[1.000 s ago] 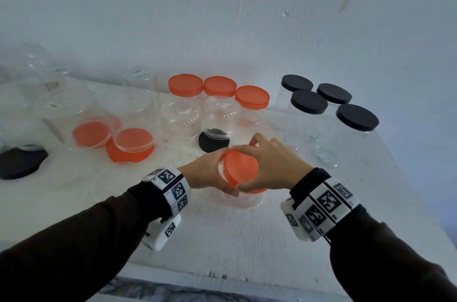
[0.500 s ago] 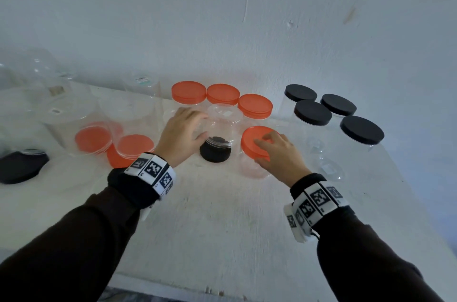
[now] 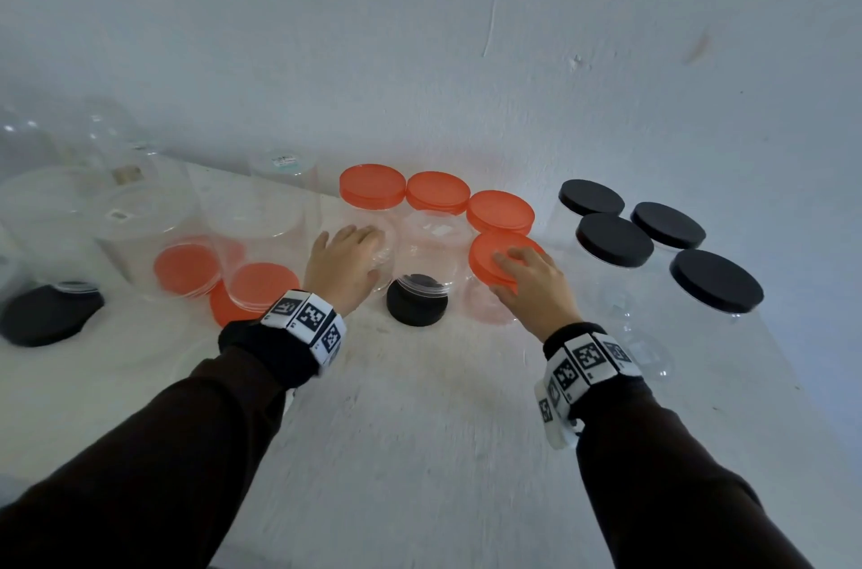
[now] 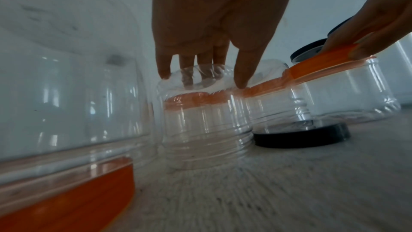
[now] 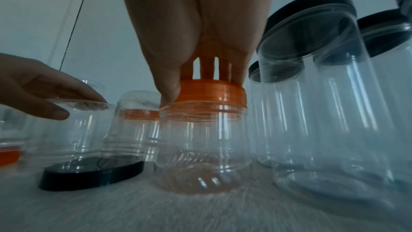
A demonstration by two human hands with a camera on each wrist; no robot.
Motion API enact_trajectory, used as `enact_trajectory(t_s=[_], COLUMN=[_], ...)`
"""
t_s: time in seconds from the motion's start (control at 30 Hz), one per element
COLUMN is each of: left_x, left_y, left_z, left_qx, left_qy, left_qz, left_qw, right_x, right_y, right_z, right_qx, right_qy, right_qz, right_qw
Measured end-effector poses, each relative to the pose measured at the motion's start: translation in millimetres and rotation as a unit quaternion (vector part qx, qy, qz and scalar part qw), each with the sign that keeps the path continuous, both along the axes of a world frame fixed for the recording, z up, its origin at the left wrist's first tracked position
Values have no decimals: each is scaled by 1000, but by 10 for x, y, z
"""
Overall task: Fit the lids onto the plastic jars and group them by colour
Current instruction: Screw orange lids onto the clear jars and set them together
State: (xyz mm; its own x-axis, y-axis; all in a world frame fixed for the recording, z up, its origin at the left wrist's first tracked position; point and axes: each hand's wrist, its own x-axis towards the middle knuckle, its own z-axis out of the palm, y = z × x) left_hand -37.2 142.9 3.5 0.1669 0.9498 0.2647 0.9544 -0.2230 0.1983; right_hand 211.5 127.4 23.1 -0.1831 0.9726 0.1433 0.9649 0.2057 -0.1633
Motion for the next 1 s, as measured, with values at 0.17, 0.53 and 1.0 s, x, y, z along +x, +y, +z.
enact_trajectory(t_s=[0.17,0.53,1.0], left_x=[-12,-120,-670], left_y=[-29,-371,-1031], left_z=[6,70,199], left_qx=[2,-14,-73], left_qy=[-3,-1,-125], left_qz=[-1,-39,-139], left_qw=[1000,999,980], right_x=[1,2,-32], right_y=[95,153,126], right_z=[2,-45,-162], right_qx=[-3,14,45], right_qy=[0,13,24], right_qz=[-4,-3,-5], right_qw=[1000,1000,999])
